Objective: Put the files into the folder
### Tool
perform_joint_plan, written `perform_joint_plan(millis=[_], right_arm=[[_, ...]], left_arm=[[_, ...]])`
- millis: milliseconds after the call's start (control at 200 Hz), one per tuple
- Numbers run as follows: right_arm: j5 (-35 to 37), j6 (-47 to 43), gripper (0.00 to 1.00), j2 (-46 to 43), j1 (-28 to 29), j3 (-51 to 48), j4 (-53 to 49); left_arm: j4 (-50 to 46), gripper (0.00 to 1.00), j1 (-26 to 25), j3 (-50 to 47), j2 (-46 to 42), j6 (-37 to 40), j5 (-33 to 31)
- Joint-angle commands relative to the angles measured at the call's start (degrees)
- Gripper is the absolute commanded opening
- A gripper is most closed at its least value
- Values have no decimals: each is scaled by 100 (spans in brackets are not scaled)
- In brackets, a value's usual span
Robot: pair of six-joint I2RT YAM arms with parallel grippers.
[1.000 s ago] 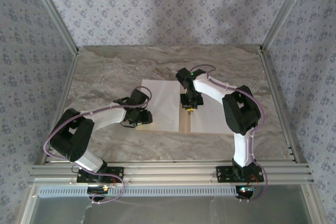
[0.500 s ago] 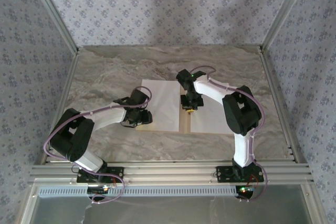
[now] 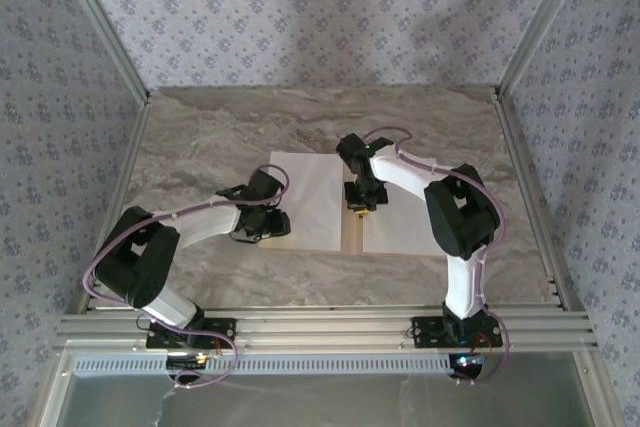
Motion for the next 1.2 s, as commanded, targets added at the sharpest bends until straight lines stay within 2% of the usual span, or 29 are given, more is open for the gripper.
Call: perform_joint_plan(millis=[0,1194], right_arm=[[390,-17,10,223,-127,-345,-441],[172,27,8,372,-155,-645,-109]], left_arm=[[-530,43,-28,-56,117,-76,-156],[-526,43,-28,-100,138,-87,-142]])
